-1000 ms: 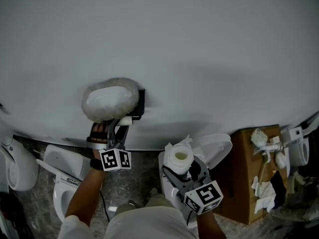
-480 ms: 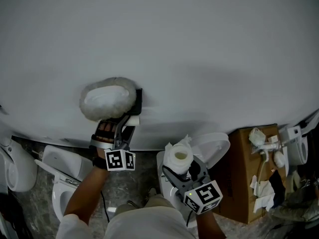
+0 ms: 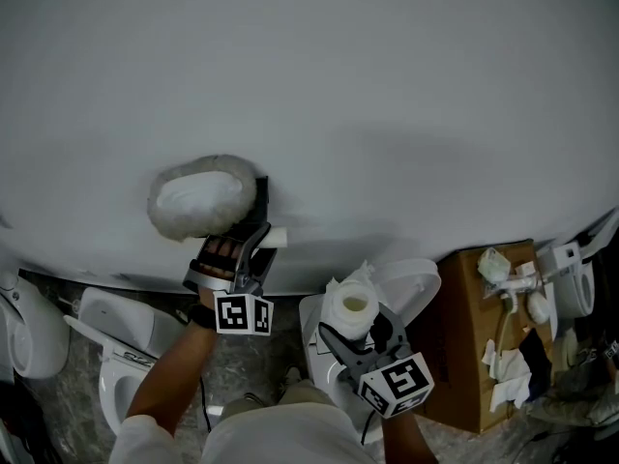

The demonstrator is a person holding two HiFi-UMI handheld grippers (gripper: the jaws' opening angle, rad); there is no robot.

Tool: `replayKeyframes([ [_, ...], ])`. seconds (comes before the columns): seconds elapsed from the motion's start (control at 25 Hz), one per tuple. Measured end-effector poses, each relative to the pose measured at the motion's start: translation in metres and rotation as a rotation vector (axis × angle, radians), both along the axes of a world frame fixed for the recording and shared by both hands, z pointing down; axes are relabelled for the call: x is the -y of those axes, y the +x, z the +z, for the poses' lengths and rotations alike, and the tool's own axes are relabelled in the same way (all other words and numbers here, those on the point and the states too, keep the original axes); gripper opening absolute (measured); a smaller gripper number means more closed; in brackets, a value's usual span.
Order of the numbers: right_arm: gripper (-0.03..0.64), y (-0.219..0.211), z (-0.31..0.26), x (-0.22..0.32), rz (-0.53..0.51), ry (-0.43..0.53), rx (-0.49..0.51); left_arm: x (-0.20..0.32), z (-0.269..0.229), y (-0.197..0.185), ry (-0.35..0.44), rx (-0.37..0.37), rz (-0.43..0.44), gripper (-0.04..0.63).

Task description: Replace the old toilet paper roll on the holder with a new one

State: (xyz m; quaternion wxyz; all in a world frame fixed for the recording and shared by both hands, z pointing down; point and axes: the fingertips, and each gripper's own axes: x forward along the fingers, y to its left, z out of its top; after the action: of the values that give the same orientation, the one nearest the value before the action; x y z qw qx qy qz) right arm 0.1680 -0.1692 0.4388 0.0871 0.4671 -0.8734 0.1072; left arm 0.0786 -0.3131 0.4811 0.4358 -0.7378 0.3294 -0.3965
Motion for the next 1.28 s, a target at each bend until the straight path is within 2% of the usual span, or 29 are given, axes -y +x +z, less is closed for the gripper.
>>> replayKeyframes([
  [0.28, 0.336, 0.010, -0.004, 0.000, 0.033, 0.010, -0.004, -0.009, -0.001, 0.036, -0.001, 0.000, 0.102, 0.206],
  [0.48, 0.336, 0.032, -0.012, -0.002, 0.090, 0.029, -0.026, -0.026, -0.009, 0.064, 0.014, -0.018, 0.193, 0.204],
  [0.6, 0.336, 0.044, -0.013, -0.001, 0.118, 0.033, -0.030, -0.031, -0.014, 0.070, 0.019, -0.036, 0.210, 0.204],
  [0.8, 0.336, 0.039, -0.014, -0.003, 0.114, 0.033, -0.030, -0.040, -0.016, 0.063, 0.013, -0.055, 0.201, 0.204],
  [0.96, 0.336, 0.027, -0.011, -0.001, 0.099, 0.041, -0.055, -0.054, -0.020, 0.045, 0.007, -0.100, 0.173, 0.204],
  [1.28, 0.336, -0.003, 0.000, 0.019, 0.029, 0.073, -0.268, -0.079, -0.023, -0.030, -0.017, -0.205, 0.013, 0.204],
])
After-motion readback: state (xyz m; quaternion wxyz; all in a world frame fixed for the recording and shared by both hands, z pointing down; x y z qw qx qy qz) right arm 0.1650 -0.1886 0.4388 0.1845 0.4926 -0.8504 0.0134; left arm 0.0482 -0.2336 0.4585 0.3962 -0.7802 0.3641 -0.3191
